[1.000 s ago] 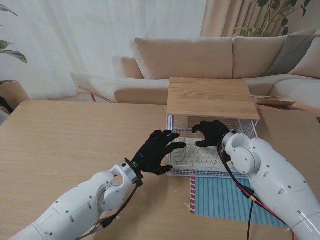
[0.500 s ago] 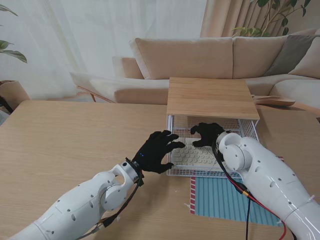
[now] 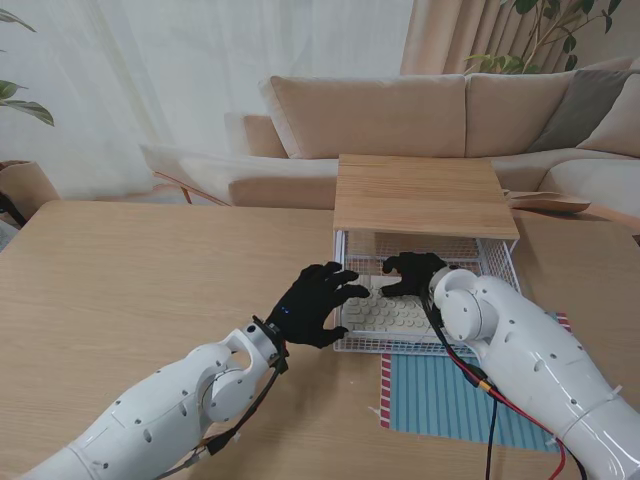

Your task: Unroll the mouse pad and set up the keyboard and mouse from the tabletop organizer

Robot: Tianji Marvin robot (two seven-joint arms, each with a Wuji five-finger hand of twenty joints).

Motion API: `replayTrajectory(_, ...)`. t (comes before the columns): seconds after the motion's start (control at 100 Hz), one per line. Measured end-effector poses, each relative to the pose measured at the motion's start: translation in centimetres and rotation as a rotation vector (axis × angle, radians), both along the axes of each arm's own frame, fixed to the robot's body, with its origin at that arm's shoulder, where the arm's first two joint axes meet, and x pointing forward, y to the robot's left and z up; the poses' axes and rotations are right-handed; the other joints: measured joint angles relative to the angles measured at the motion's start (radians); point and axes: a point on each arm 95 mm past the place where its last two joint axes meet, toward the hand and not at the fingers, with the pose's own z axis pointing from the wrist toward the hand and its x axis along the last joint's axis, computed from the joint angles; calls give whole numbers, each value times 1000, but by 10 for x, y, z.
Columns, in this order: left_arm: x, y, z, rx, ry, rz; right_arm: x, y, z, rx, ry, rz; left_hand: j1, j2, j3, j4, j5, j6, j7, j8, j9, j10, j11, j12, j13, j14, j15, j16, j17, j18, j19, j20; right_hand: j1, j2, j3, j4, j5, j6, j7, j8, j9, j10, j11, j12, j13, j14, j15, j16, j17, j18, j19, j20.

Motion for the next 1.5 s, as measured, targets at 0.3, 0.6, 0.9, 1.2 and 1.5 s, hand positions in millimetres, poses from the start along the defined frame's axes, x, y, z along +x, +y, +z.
replayTrajectory(0.3, -1, -1, 0, -6, 12, 5, -4, 1, 0, 27, 33, -10, 4, 37, -12, 0, 0, 0, 11, 2, 0, -4, 1, -11, -8, 1, 0, -3, 0, 0, 11, -7, -5, 25, -51, 0, 41, 3, -1, -7, 123, 23, 14, 18, 84, 17, 86, 29, 64, 13, 30, 35)
replayTrajectory(0.6, -1, -3, 0, -2, 20, 8, -9, 5, 10, 40, 50, 9, -1, 37, -24, 0, 0, 0, 11, 2, -8, -22, 1, -21, -10, 0, 1, -13, 0, 0, 11, -9, -5, 27, -61, 0, 103, 37, 0, -8, 195, 63, 23, 25, 128, 73, 101, 40, 105, 61, 149, 91)
replayTrajectory(0.9, 0, -4, 0, 1, 21, 7, -8, 2, 8, 12, 17, 30, -1, 37, -25, 0, 0, 0, 11, 2, -4, -22, 1, -22, -11, 13, 0, -15, 0, 0, 11, -9, -5, 27, -62, 0, 74, 14, -2, -9, 94, 23, 15, 26, 61, 35, 37, 19, 11, 46, 16, 57)
replayTrajectory(1.2, 1, -4, 1, 12, 24, 13, -7, 0, 2, -5, 64, 12, -3, 37, -45, 0, 2, 10, 40, 20, -7, -33, 45, 1, 14, 18, 79, -14, 0, 0, 12, -9, -5, 27, -77, 0, 94, 14, -2, -9, 123, 23, 8, 18, 72, 11, 25, 0, 29, 46, -1, 57)
replayTrajectory(1.5, 5, -9, 3, 18, 27, 24, -5, 1, 3, 12, 82, 0, -38, 35, -51, 0, 31, 21, 138, 80, -10, -44, 209, 102, 15, 47, 184, -14, 0, 0, 38, -9, -5, 26, -79, 0, 140, 27, -1, -9, 174, 39, 35, 52, 105, 21, 101, 42, 75, 46, 51, 80)
